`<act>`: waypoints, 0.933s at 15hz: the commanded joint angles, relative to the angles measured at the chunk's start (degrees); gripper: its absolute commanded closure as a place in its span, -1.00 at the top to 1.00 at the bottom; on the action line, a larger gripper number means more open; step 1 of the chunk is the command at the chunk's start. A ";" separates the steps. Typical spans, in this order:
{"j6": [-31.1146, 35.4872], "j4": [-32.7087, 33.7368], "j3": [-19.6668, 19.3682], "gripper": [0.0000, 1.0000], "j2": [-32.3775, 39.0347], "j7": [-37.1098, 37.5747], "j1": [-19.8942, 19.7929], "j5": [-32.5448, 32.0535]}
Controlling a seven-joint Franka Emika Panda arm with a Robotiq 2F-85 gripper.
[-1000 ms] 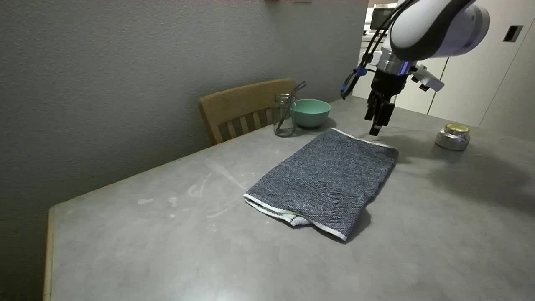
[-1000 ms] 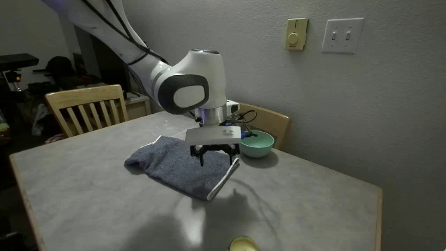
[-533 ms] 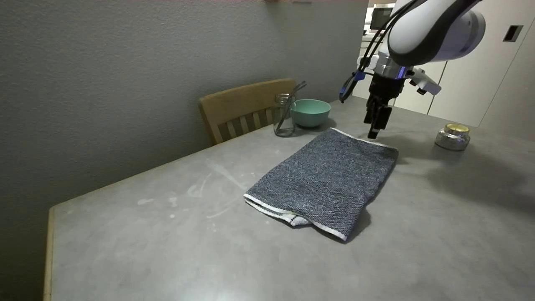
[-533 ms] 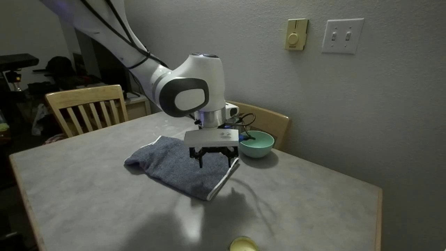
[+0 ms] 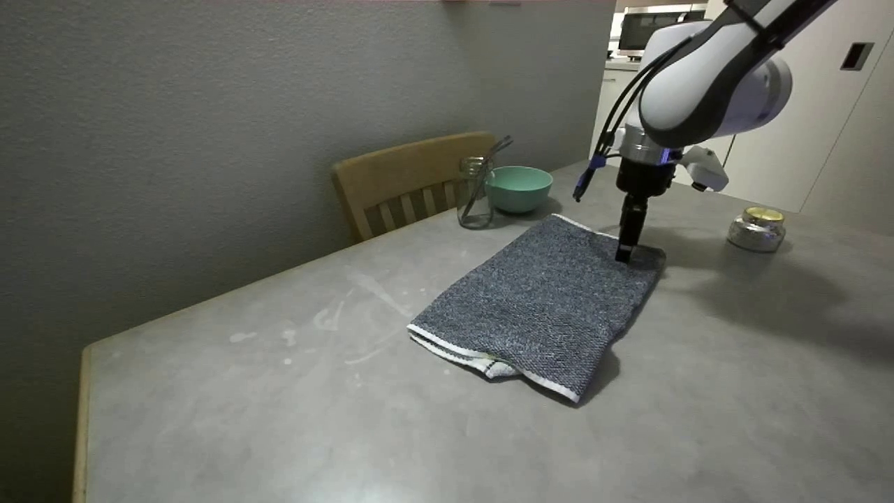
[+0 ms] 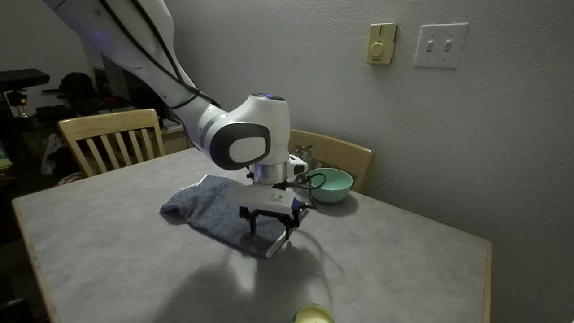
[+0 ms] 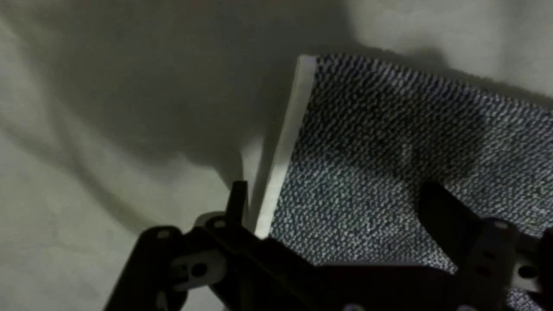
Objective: Fold the towel in half from right to left
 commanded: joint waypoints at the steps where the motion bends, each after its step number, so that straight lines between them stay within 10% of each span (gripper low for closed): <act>1: -2.29 3.01 0.88 1.00 2.08 4.06 -1.31 -1.58; 6: -2.09 4.04 1.27 1.00 2.60 6.21 -2.26 -1.55; 14: -1.25 3.51 13.78 1.00 4.60 -9.76 -18.75 14.21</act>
